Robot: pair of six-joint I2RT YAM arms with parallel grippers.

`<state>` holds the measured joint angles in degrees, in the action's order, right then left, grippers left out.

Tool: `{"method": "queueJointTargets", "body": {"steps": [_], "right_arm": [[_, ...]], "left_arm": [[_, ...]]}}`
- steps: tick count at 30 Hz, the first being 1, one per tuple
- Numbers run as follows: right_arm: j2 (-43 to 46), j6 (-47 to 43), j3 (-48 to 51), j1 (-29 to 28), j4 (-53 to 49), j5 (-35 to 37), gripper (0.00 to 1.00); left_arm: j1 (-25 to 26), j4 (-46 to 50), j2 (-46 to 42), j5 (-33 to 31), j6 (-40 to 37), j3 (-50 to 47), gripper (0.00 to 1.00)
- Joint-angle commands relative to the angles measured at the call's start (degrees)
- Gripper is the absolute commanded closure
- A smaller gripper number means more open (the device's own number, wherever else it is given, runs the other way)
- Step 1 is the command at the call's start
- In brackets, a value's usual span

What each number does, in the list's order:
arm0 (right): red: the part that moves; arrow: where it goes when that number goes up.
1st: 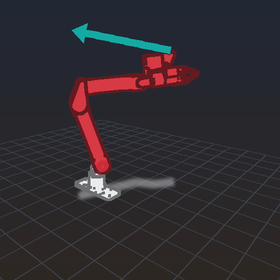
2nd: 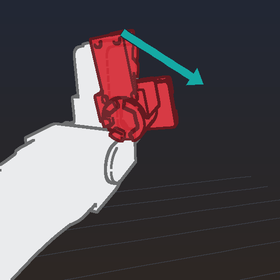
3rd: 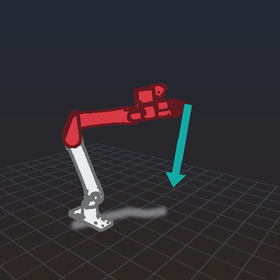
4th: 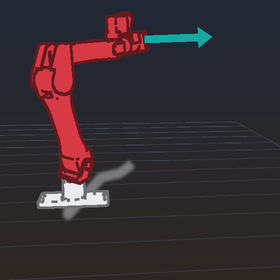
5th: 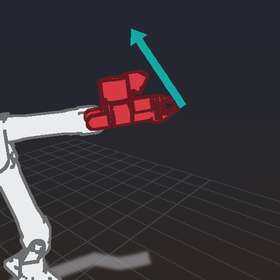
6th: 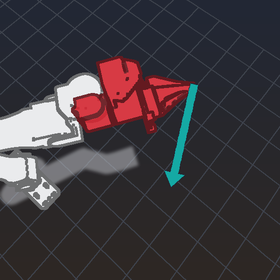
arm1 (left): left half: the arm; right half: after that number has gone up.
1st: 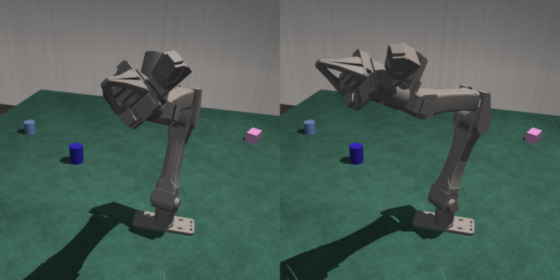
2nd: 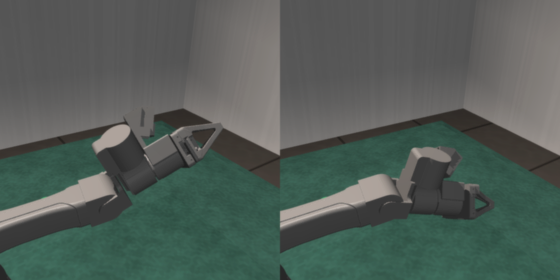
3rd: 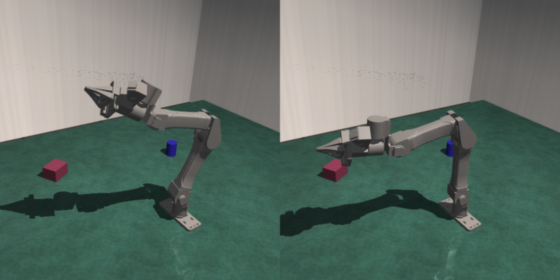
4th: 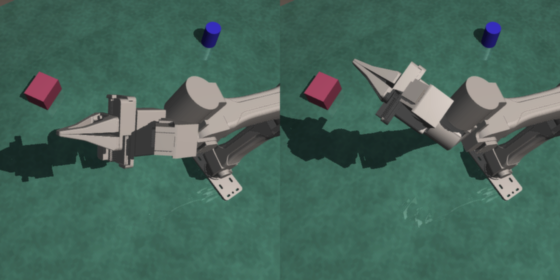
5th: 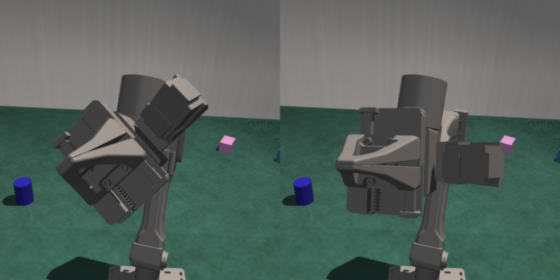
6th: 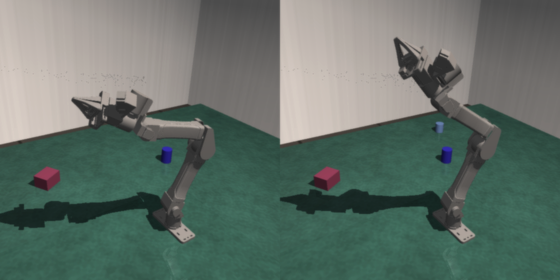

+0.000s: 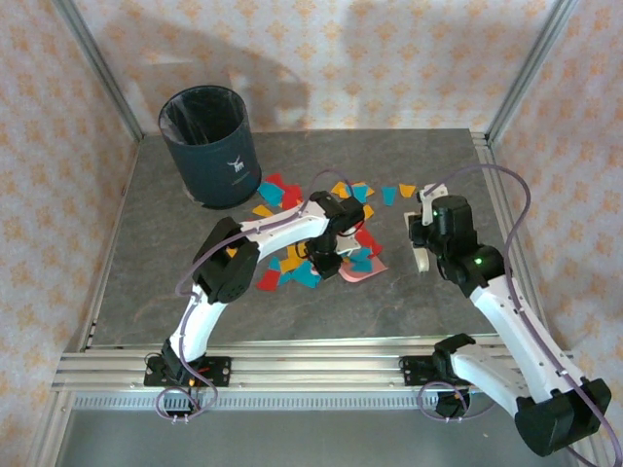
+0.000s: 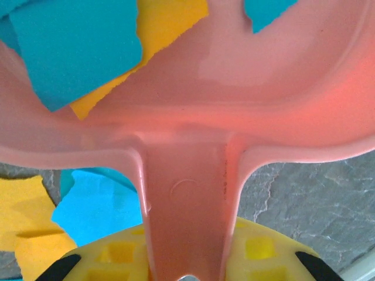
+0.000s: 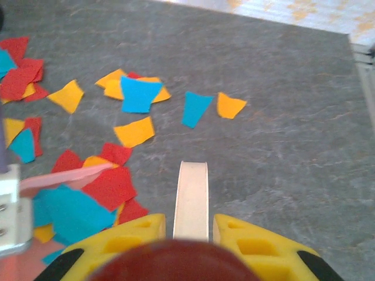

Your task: Sweep away the paper scraps from the table

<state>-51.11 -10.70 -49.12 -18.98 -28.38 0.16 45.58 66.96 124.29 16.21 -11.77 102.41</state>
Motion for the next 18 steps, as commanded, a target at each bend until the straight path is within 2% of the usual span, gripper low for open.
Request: {"method": "queueJointTargets", "body": {"steps": [1,8,18], "right_arm": [[-0.22,1.65,1.22,-0.25,3.84,5.04,1.0],[-5.12,0.63,1.61,-0.27,10.5,2.72,1.0],[-13.34,-4.71,1.31,-0.22,19.45,-7.66,1.0]], "left_arm": [[-0.26,-0.88,-1.71,-0.74,1.09,-1.6,1.0],[-0.03,1.45,-0.59,3.04,-0.88,-1.69,1.0],[0.09,1.44,-0.64,3.53,-0.94,-2.65,1.0]]}}
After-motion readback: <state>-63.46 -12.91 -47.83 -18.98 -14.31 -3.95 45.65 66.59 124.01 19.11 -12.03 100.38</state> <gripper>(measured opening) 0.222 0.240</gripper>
